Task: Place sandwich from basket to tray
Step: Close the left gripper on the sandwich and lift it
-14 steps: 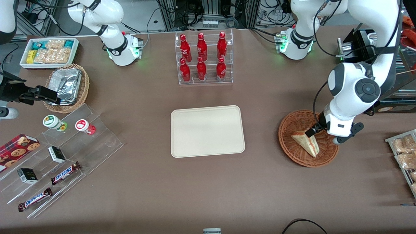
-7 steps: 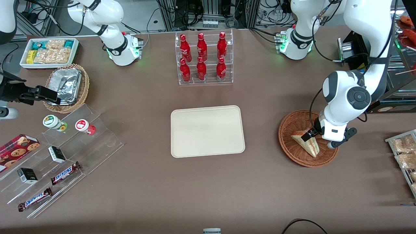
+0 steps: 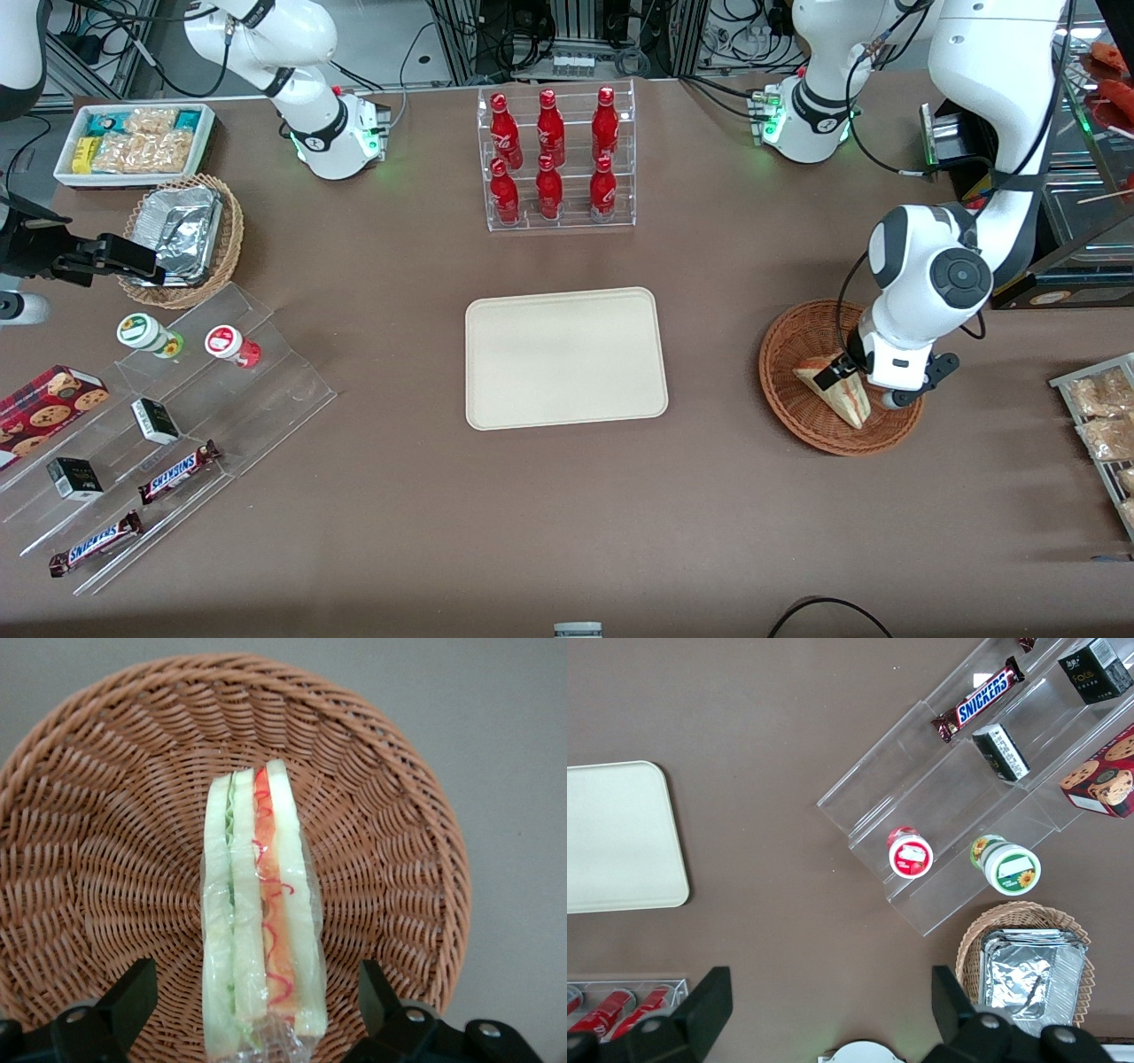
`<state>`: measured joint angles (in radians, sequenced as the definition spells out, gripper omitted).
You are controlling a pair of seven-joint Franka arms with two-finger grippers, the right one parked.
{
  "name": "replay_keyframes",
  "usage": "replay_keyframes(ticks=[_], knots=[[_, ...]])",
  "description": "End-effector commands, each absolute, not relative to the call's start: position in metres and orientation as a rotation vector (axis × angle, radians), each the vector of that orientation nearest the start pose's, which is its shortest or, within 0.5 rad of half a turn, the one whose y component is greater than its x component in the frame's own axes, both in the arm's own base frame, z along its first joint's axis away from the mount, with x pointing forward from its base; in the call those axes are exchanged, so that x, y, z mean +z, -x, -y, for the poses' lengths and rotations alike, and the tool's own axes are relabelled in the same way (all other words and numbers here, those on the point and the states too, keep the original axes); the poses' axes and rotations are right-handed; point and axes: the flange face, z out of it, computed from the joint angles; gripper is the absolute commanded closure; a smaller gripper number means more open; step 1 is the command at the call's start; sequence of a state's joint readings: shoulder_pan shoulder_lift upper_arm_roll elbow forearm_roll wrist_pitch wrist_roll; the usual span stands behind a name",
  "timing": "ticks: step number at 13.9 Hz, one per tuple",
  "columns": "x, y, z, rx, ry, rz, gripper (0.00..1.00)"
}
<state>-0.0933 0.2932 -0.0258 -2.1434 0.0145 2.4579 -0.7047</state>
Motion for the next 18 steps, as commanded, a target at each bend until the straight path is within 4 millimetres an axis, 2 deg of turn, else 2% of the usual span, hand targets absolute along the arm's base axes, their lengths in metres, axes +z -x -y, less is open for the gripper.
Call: replay_keyframes(ticks=[1, 2, 3, 5, 7, 9, 11, 13, 16, 18], knots=[[0.252, -0.562, 0.074, -0.062, 3.015, 0.903, 0.04], [0.251, -0.562, 0.075, -0.06, 3.015, 0.901, 0.18], [0.252, -0.561, 0.076, -0.062, 3.017, 0.897, 0.38], [0.254, -0.563, 0.076, -0.062, 3.017, 0.897, 0.72], [0.262, -0.565, 0.076, -0.067, 3.017, 0.886, 0.93], [0.278, -0.572, 0.077, -0.064, 3.013, 0.874, 0.97], [0.304, -0.582, 0.079, -0.045, 3.001, 0.851, 1.0], [0.34, -0.591, 0.095, -0.021, 2.99, 0.803, 1.0], [0.398, -0.602, 0.15, 0.001, 2.998, 0.719, 1.0], [0.431, -0.6, 0.209, -0.037, 3.029, 0.635, 1.0]])
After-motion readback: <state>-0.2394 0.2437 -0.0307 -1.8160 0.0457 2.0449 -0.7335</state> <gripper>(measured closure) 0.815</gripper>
